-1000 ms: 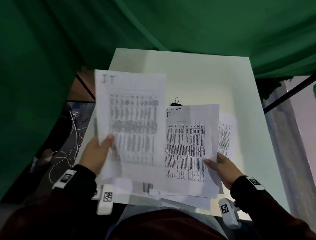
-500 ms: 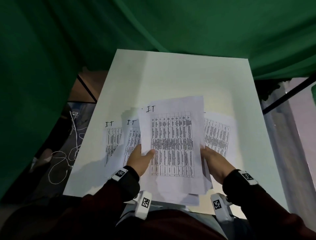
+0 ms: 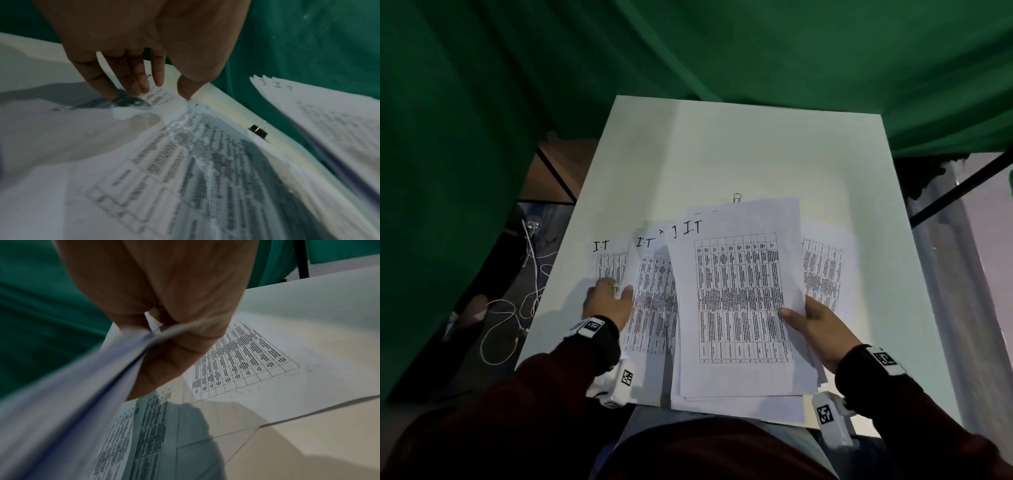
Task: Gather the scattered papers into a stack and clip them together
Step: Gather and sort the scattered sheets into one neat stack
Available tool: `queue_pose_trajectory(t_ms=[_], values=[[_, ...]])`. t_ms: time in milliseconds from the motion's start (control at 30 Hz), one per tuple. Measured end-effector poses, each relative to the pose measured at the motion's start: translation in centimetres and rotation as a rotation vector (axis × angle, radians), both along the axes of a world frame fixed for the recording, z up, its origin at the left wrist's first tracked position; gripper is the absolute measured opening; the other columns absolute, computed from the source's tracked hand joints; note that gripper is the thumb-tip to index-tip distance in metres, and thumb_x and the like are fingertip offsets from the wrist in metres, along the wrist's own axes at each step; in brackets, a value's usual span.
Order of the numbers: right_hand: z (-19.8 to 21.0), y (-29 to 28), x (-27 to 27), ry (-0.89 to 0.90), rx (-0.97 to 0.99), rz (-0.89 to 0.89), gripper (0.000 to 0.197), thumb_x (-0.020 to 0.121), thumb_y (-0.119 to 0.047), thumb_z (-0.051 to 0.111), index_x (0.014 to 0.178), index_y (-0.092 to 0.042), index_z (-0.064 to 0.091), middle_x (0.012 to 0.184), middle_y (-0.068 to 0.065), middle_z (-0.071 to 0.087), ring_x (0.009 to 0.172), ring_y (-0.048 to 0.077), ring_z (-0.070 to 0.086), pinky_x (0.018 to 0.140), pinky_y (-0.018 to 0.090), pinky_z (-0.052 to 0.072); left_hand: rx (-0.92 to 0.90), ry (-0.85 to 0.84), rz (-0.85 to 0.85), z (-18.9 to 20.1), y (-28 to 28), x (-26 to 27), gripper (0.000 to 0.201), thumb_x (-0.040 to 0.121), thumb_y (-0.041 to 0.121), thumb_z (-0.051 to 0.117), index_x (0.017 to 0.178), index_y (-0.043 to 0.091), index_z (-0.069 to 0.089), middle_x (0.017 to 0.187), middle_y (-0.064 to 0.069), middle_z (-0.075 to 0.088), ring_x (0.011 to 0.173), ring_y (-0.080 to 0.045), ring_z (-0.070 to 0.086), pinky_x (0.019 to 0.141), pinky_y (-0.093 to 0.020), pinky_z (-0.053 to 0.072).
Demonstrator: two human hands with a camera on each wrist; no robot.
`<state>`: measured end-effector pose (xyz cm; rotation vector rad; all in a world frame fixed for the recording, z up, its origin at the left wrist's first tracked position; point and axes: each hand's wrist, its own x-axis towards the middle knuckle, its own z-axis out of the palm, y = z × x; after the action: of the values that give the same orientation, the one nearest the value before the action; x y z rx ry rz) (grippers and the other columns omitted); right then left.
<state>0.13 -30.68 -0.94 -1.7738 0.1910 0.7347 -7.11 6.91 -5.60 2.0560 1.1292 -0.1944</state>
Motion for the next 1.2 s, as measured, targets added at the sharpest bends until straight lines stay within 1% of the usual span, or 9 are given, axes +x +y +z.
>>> queue_pose_trajectory(t_ms=[100, 200, 400, 533, 633, 800, 900, 1033, 1200], values=[[-0.1, -0.3, 0.0, 0.010, 0.007, -0.015, 0.025, 0.099, -0.021, 0.065, 0.124, -0.021, 0.067, 0.113, -0.002, 0.078, 0.103, 0.018, 0.072, 0.084, 0.032, 0.053, 0.011, 0.137, -0.050, -1.1, 1.7, -0.6, 0.073, 0.085, 0.048, 0.073, 0.144, 0.014, 0.044, 0.142, -0.016, 0.048, 0.122, -0.039, 0.056, 0.101, -0.043, 0.046], [0.1, -0.4, 0.0, 0.024, 0.012, -0.023, 0.018, 0.100, -0.019, 0.064, 0.117, -0.022, 0.068, 0.106, -0.002, 0.078, 0.091, 0.016, 0.073, 0.073, 0.027, 0.053, -0.032, 0.184, -0.093, -2.1, 1.6, -0.9, 0.091, 0.074, 0.052, 0.083, 0.143, 0.012, 0.039, 0.143, -0.014, 0.046, 0.126, -0.037, 0.053, 0.101, -0.043, 0.046], [0.0, -0.6, 0.1, 0.028, -0.011, -0.019, 0.018, 0.100, -0.017, 0.064, 0.117, -0.019, 0.068, 0.104, -0.001, 0.077, 0.075, 0.002, 0.074, 0.064, 0.015, 0.053, -0.022, 0.178, -0.087, -3.4, 1.0, -1.2, 0.069, 0.073, 0.033, 0.089, 0.122, 0.009, 0.046, 0.128, -0.016, 0.050, 0.104, -0.033, 0.055, 0.085, -0.038, 0.048], [0.1, -1.1, 0.0, 0.032, -0.022, -0.038, 0.021, 0.100, -0.018, 0.064, 0.121, -0.018, 0.067, 0.105, -0.004, 0.077, 0.081, 0.003, 0.073, 0.067, 0.017, 0.052, -0.033, 0.171, -0.075, -3.8, 1.9, -1.4, 0.059, 0.078, 0.025, 0.086, 0.121, 0.009, 0.049, 0.131, -0.018, 0.055, 0.112, -0.036, 0.058, 0.096, -0.040, 0.048], [0.0, -1.4, 0.0, 0.043, -0.031, -0.047, 0.026, 0.100, -0.018, 0.064, 0.126, -0.016, 0.066, 0.109, -0.004, 0.077, 0.087, 0.004, 0.073, 0.070, 0.019, 0.051, -0.039, 0.185, -0.056, -4.0, 2.6, -2.0, 0.048, 0.082, 0.022, 0.082, 0.119, 0.010, 0.053, 0.129, -0.015, 0.059, 0.104, -0.031, 0.058, 0.096, -0.036, 0.046], [-0.2, -1.5, -0.2, 0.062, -0.047, -0.063, 0.030, 0.100, -0.018, 0.064, 0.130, -0.011, 0.065, 0.105, -0.003, 0.075, 0.089, 0.011, 0.068, 0.071, 0.024, 0.049, 0.034, 0.245, -0.043, -3.4, 3.1, -2.1, 0.050, 0.085, 0.030, 0.078, 0.122, 0.010, 0.052, 0.127, -0.017, 0.059, 0.113, -0.037, 0.059, 0.099, -0.042, 0.049], [-0.3, -1.5, -0.4, 0.066, -0.060, -0.059, 0.027, 0.100, -0.019, 0.064, 0.127, -0.014, 0.065, 0.103, -0.003, 0.074, 0.087, 0.011, 0.067, 0.070, 0.024, 0.048, 0.097, 0.249, -0.101, -3.2, 2.7, -2.6, 0.084, 0.072, 0.050, 0.084, 0.136, 0.014, 0.042, 0.134, -0.015, 0.047, 0.121, -0.040, 0.054, 0.099, -0.048, 0.048], [-0.6, -1.7, -0.7, 0.065, -0.057, -0.059, 0.028, 0.099, -0.022, 0.065, 0.127, -0.015, 0.066, 0.107, -0.001, 0.076, 0.091, 0.013, 0.069, 0.073, 0.026, 0.049, -0.026, 0.190, -0.019, -3.5, 2.7, -2.6, 0.095, 0.071, 0.033, 0.090, 0.143, 0.015, 0.031, 0.144, -0.020, 0.040, 0.125, -0.043, 0.051, 0.102, -0.052, 0.046], [-1.1, -2.2, -0.6, 0.049, -0.078, -0.064, 0.024, 0.098, -0.025, 0.067, 0.121, -0.019, 0.068, 0.104, -0.001, 0.076, 0.093, 0.022, 0.069, 0.077, 0.031, 0.050, -0.032, 0.173, 0.087, -3.9, 3.7, -2.6, 0.080, 0.076, 0.030, 0.088, 0.138, 0.007, 0.044, 0.138, -0.019, 0.053, 0.126, -0.039, 0.053, 0.107, -0.044, 0.042]])
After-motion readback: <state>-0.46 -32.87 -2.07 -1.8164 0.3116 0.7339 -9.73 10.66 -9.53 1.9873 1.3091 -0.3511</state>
